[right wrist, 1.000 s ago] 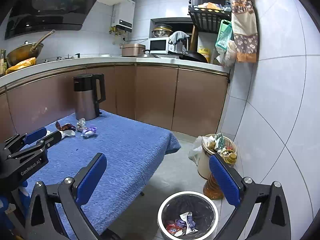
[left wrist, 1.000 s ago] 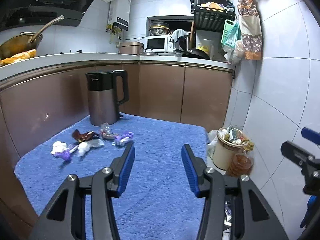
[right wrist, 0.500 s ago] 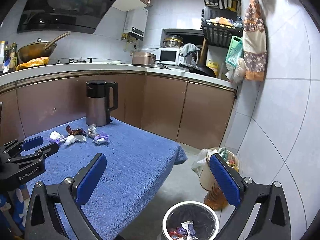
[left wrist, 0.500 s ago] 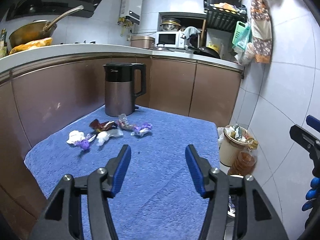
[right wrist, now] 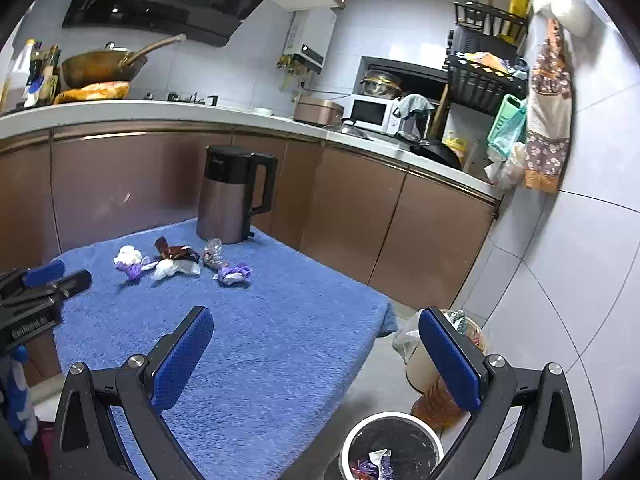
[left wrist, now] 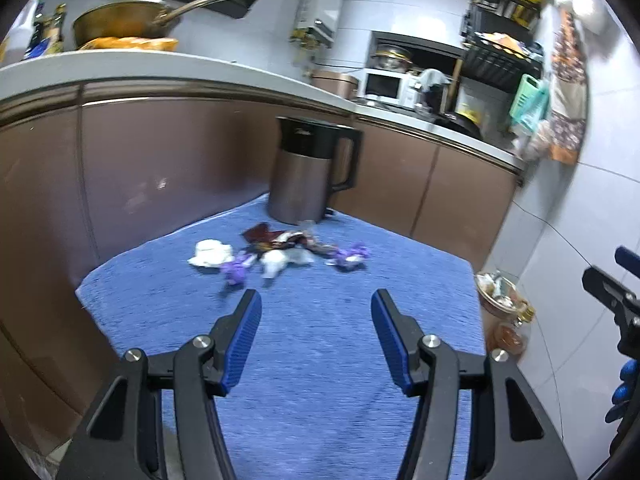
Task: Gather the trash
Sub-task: 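Move both open tools back over the remaining trash on the towel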
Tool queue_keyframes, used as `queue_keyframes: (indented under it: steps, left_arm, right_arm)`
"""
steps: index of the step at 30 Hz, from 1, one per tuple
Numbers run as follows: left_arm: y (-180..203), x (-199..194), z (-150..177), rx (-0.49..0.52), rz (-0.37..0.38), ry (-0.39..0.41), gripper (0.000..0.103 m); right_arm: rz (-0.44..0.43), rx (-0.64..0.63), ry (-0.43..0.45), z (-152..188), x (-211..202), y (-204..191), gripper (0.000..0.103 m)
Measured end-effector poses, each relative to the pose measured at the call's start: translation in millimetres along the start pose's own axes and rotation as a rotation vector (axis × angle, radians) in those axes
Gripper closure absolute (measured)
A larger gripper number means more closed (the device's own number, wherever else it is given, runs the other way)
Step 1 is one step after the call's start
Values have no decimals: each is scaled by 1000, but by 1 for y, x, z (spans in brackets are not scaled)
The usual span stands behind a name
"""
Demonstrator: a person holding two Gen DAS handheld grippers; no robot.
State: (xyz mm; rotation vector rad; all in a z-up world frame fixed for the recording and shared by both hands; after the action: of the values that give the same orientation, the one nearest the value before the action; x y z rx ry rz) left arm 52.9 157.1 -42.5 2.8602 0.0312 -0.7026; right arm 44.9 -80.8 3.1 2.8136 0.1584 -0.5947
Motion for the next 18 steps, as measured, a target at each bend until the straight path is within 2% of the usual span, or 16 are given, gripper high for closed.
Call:
queue_keyframes:
  steps: [8,18]
  left_arm:
    - [-42,3,5,-67,-29,-18,48]
    - [-51,12,10,-77,-25,-37,48]
  right_arm:
    - [-13,-18,-31,-5,14,-18,0]
    - [-13,-13,-1,-24,11,-7,0]
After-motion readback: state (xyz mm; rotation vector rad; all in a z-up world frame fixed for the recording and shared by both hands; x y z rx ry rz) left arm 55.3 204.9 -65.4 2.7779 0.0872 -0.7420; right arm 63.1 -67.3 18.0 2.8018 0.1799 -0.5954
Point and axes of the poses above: each gripper's, at about its wrist camera, not at the fingertips, and x roughly the way its jaws point, y to its right, z to its underside, the point moved 6 cm from there along x, roughly the way its jaws point, and after that the axes turned 1 degree about -y, right-handed, at the moved point
